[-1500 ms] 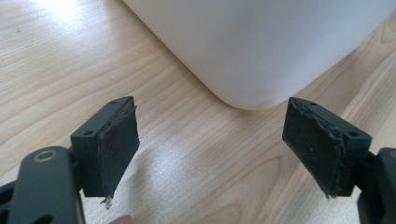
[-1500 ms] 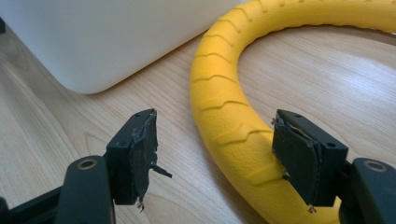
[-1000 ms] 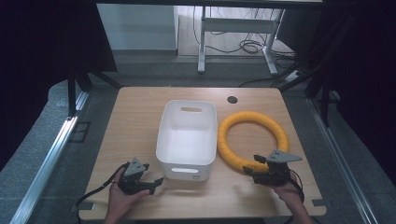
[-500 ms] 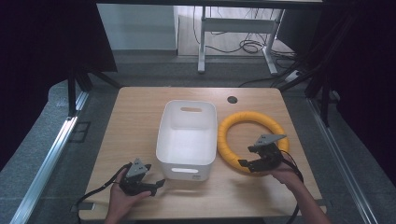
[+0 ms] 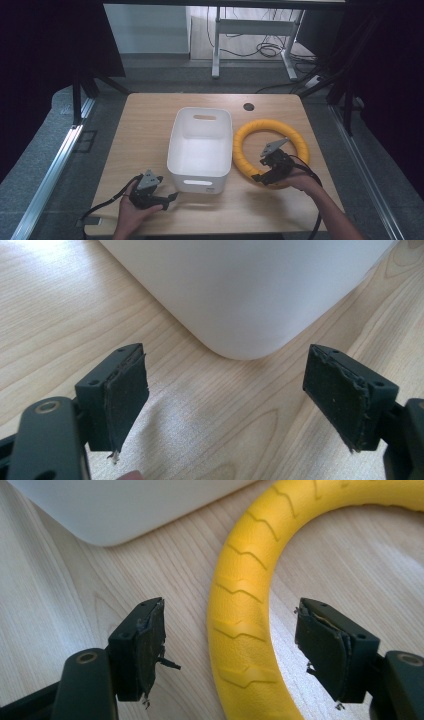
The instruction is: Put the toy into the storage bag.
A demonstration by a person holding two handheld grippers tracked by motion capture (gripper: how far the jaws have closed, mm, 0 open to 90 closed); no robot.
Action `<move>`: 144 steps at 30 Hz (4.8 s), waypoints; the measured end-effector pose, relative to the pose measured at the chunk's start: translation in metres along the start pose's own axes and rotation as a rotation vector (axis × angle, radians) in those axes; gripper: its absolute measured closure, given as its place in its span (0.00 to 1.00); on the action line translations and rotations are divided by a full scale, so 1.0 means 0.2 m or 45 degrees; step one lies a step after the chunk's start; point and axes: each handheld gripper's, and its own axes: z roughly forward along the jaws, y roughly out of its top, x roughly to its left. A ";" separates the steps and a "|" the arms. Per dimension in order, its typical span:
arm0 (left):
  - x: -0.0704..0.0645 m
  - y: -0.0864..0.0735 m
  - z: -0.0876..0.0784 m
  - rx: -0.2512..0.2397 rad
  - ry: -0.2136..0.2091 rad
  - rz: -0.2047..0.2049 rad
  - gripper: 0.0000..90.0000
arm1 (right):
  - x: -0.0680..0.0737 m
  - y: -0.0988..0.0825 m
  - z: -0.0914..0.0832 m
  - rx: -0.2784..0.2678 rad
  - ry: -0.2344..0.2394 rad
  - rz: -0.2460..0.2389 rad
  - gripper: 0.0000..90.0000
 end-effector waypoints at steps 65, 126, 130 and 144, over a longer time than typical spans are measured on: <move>-0.01 0.00 0.04 0.025 -0.015 0.011 0.20 | -0.19 0.16 0.08 0.287 0.222 0.003 0.57; -0.01 0.00 0.05 0.029 -0.020 0.011 0.20 | -0.47 0.15 -0.28 -0.322 0.332 0.299 0.58; -0.01 0.00 0.05 0.028 -0.020 0.011 0.20 | -0.48 0.14 -0.29 -0.352 0.328 0.304 0.58; -0.01 0.00 0.05 0.029 -0.020 0.012 0.20 | -0.48 0.14 -0.38 -0.508 0.373 0.301 0.57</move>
